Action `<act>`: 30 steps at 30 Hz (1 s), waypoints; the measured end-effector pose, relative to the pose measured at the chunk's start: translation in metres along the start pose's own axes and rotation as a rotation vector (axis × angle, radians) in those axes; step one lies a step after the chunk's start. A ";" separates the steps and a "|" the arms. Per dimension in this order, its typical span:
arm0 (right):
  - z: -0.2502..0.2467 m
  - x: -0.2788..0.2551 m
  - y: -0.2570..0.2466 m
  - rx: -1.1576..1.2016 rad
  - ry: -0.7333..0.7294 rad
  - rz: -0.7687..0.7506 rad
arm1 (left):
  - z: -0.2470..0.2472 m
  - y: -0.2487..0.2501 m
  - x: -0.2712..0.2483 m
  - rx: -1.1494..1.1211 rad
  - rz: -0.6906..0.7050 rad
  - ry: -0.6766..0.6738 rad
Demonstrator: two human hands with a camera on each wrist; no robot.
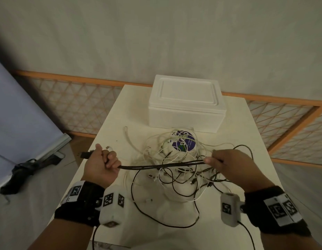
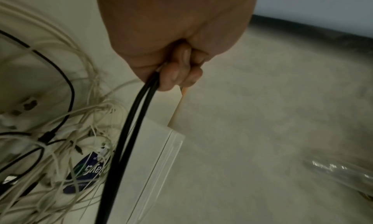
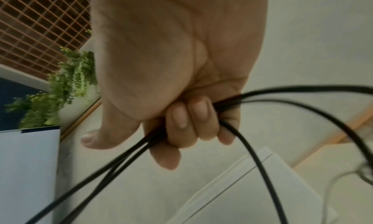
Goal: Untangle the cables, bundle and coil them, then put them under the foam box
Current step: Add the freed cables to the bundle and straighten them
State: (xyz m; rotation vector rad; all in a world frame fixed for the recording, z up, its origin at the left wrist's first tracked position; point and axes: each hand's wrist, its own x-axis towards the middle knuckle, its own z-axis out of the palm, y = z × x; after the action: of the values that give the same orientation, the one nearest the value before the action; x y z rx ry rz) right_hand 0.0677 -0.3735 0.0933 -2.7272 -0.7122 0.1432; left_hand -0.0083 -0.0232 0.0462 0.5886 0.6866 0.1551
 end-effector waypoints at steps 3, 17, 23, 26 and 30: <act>-0.002 -0.006 0.016 0.013 0.104 0.009 | -0.012 0.010 0.006 -0.001 0.020 0.063; 0.005 -0.027 0.060 0.173 0.169 0.106 | -0.025 0.019 0.016 0.014 0.013 0.110; 0.016 -0.014 0.081 0.117 0.112 0.258 | -0.024 0.047 0.022 -0.013 0.050 0.129; 0.019 -0.006 0.074 0.137 0.164 0.269 | -0.020 0.053 0.026 -0.026 0.048 0.115; 0.004 0.004 0.068 0.562 0.335 0.361 | -0.013 0.047 0.030 -0.005 0.032 0.077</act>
State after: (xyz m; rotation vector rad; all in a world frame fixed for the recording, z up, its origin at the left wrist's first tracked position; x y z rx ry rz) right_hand 0.1014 -0.4263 0.0673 -2.2249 -0.0593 -0.0323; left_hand 0.0094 0.0313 0.0478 0.5914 0.7510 0.2098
